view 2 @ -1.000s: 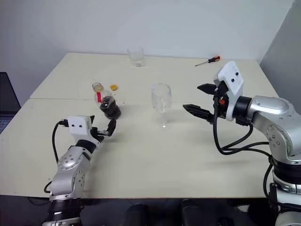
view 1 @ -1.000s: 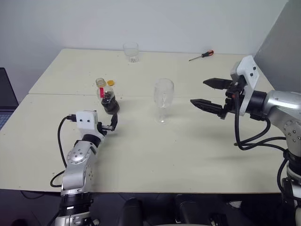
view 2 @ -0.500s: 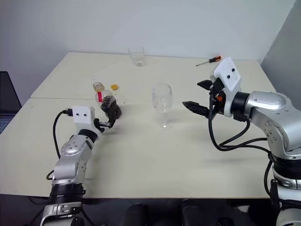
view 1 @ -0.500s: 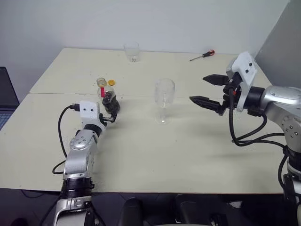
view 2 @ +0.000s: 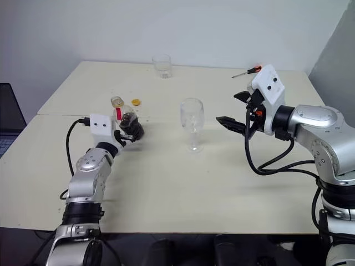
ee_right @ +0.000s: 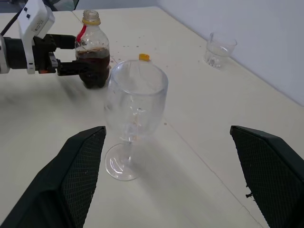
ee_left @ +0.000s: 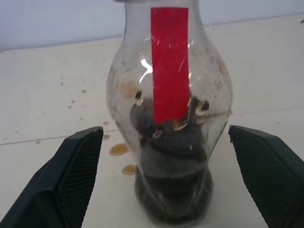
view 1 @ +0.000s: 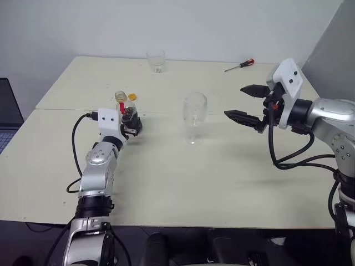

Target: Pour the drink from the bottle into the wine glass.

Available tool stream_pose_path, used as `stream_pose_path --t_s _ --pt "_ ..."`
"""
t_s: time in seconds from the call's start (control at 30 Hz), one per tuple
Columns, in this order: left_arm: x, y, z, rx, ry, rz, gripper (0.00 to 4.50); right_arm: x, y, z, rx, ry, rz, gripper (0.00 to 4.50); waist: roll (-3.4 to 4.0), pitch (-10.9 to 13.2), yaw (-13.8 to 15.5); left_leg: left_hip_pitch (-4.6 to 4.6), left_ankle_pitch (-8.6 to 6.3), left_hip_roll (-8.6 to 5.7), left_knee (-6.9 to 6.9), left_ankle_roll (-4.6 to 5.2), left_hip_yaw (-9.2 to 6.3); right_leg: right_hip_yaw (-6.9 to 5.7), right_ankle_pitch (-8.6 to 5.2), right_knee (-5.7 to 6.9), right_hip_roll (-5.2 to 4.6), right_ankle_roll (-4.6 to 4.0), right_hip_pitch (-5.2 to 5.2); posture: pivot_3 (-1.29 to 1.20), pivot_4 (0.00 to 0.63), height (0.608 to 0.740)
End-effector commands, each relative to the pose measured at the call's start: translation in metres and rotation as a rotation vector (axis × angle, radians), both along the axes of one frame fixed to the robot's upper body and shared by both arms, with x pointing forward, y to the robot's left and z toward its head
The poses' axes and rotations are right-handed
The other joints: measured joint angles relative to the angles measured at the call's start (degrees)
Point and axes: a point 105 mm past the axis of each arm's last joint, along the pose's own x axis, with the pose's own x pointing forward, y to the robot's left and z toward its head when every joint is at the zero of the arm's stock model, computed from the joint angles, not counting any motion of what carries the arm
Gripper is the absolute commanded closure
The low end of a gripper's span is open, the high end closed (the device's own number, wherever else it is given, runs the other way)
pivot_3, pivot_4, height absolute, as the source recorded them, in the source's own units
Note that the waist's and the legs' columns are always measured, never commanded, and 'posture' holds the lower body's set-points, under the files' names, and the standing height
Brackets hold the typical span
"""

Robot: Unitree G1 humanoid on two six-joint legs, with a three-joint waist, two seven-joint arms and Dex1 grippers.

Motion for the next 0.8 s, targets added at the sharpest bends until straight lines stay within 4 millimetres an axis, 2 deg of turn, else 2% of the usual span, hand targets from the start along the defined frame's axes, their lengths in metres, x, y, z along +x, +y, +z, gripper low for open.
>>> stream_pose_path --t_s 0.03,0.43,0.7,0.8 --pt "0.006 0.0 0.009 0.027 -0.037 -0.003 0.0 0.0 -0.003 0.009 -0.019 -0.043 -0.029 0.03 0.0 0.0 0.0 0.0 0.0 0.01 -0.01 0.0 0.0 0.0 0.0 0.0 0.0 0.0 -0.01 0.0 0.15 0.74" --pt "0.024 -0.009 0.004 0.06 -0.047 -0.051 0.0 0.001 -0.004 0.008 -0.024 -0.054 -0.065 0.03 -0.02 0.0 0.1 -0.03 0.0 -0.01 0.0 0.0 0.0 -0.02 0.0 0.0 0.0 0.01 -0.01 0.0 0.15 0.74" --pt "0.028 -0.011 0.005 0.061 -0.059 -0.063 2.54 0.0 -0.005 0.008 -0.02 -0.059 -0.074 0.0 -0.02 0.0 0.1 -0.08 0.0 -0.01 -0.02 0.0 -0.01 -0.04 0.0 0.0 0.0 0.0 -0.05 0.0 0.15 0.74" --pt "0.029 -0.011 0.005 0.059 -0.061 -0.066 3.31 0.0 -0.005 0.008 -0.021 -0.06 -0.076 0.0 -0.02 0.0 0.1 -0.08 0.0 -0.01 -0.01 0.0 0.0 -0.03 0.0 0.0 0.0 0.01 -0.05 0.0 0.15 0.74"
